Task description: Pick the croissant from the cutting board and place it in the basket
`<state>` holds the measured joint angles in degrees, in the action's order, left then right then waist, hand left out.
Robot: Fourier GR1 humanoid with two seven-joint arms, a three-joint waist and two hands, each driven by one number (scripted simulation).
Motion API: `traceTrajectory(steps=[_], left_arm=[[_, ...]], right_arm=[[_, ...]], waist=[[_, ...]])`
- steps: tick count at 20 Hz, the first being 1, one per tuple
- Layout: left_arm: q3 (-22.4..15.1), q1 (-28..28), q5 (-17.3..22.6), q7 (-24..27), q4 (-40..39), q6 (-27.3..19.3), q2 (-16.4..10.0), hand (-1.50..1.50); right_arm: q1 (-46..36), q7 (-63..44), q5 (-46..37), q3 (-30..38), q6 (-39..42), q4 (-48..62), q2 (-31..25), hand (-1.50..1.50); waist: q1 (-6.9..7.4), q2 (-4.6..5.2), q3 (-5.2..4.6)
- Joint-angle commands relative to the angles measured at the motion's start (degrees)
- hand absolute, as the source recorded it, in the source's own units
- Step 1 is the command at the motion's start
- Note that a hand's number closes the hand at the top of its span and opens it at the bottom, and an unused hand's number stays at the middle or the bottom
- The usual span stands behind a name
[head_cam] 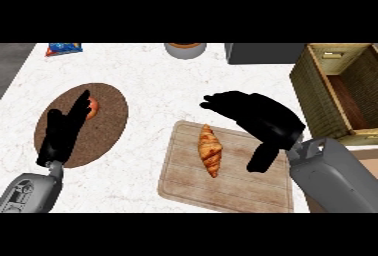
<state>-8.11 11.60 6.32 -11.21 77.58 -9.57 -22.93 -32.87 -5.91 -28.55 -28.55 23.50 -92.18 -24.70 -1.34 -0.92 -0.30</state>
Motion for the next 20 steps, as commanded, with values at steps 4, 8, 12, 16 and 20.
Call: traceTrajectory(steps=[4,8,12,16,20], left_arm=[[0.22,1.76,-1.03,-0.16,-1.06,-0.22,1.81,0.00],[2.72,1.20,-1.22,1.05,-1.84,1.73,1.09,0.00],[0.96,0.17,-4.24,-2.46,3.10,0.98,4.13,0.00],[3.81,0.55,-3.37,0.61,0.25,3.84,3.23,0.00],[3.67,-1.69,-4.45,-2.22,4.56,3.62,4.41,0.00]], right_arm=[[-3.25,-18.14,10.34,1.12,20.97,-9.77,1.33,-1.50],[-0.47,-24.60,13.74,5.99,25.59,-14.03,1.88,-1.50],[3.27,-27.26,10.14,6.60,24.54,-17.65,6.22,-1.50],[0.67,-18.98,2.53,7.63,19.63,-11.73,7.01,-1.50],[6.76,-22.13,-2.26,4.41,18.16,-17.81,9.42,-1.50]], waist=[[0.74,0.65,0.22],[1.06,0.80,0.26],[1.40,0.83,0.30],[1.63,0.97,0.30],[1.44,0.82,0.30]])
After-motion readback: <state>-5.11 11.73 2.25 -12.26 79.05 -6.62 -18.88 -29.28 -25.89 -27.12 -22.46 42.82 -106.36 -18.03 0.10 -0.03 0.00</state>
